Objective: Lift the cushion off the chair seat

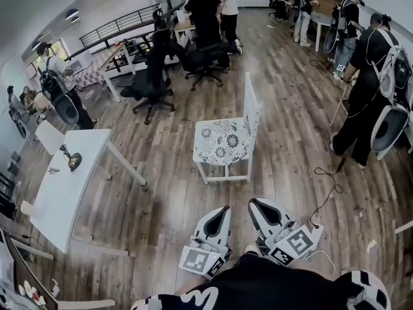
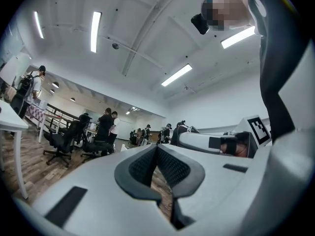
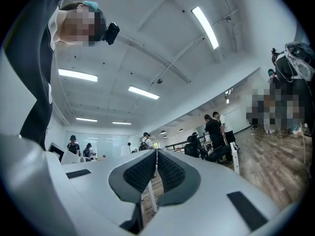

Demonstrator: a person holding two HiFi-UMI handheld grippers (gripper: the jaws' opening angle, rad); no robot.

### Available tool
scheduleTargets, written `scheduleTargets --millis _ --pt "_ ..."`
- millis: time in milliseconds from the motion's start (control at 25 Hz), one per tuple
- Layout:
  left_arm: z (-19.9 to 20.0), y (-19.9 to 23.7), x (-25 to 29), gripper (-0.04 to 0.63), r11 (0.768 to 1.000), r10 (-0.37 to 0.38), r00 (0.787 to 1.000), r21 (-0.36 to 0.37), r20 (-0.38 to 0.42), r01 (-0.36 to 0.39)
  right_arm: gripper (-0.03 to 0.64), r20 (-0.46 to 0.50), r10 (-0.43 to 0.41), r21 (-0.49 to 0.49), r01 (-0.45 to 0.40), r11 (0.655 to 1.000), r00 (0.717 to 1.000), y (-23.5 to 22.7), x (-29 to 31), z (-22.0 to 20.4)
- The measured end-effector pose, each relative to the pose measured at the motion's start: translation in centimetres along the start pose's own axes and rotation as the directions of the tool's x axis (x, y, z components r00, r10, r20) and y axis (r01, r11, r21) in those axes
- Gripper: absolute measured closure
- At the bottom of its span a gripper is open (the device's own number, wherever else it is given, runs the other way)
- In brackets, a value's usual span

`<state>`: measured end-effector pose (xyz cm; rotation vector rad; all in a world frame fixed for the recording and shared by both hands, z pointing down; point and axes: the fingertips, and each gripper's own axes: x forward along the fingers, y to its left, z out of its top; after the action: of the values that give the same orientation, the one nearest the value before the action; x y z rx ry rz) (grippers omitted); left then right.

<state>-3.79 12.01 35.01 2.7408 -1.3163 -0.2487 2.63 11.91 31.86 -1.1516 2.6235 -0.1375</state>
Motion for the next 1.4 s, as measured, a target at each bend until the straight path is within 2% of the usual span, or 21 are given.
scheduleTargets --millis 320,600,880,1240,1400 --pt "-0.2 0.6 5.9 0.591 1.000 0.026 1.000 0.015 -0.008 -0.026 0.595 0.011 0.020 0.015 -0.020 1.000 1.000 -5.9 1.8 1.4" --pt "-1.0 0.9 8.5 0.591 0.998 0.063 0.998 0.028 0.017 -0.063 0.595 0.017 0.044 0.020 -0.044 0.999 0.999 -8.9 2.3 1.3" --pt "-1.3 1.5 9.4 0.591 0.995 0.100 0.995 0.025 0.005 -0.100 0.595 0.022 0.058 0.054 -0.059 0.997 0.998 -10.5 2.8 1.5" --pt "-1.7 1.5 10.4 0.591 0.996 0.086 0.996 0.008 -0.004 -0.086 0.595 0.001 0.059 0.078 -0.059 0.995 0.998 -11.6 3.2 0.9" --pt "-2.3 2.3 10.3 0.591 0.995 0.103 0.994 -0.006 -0.025 -0.103 0.595 -0.009 0.075 0.093 -0.074 0.993 0.997 -11.6 3.9 0.4"
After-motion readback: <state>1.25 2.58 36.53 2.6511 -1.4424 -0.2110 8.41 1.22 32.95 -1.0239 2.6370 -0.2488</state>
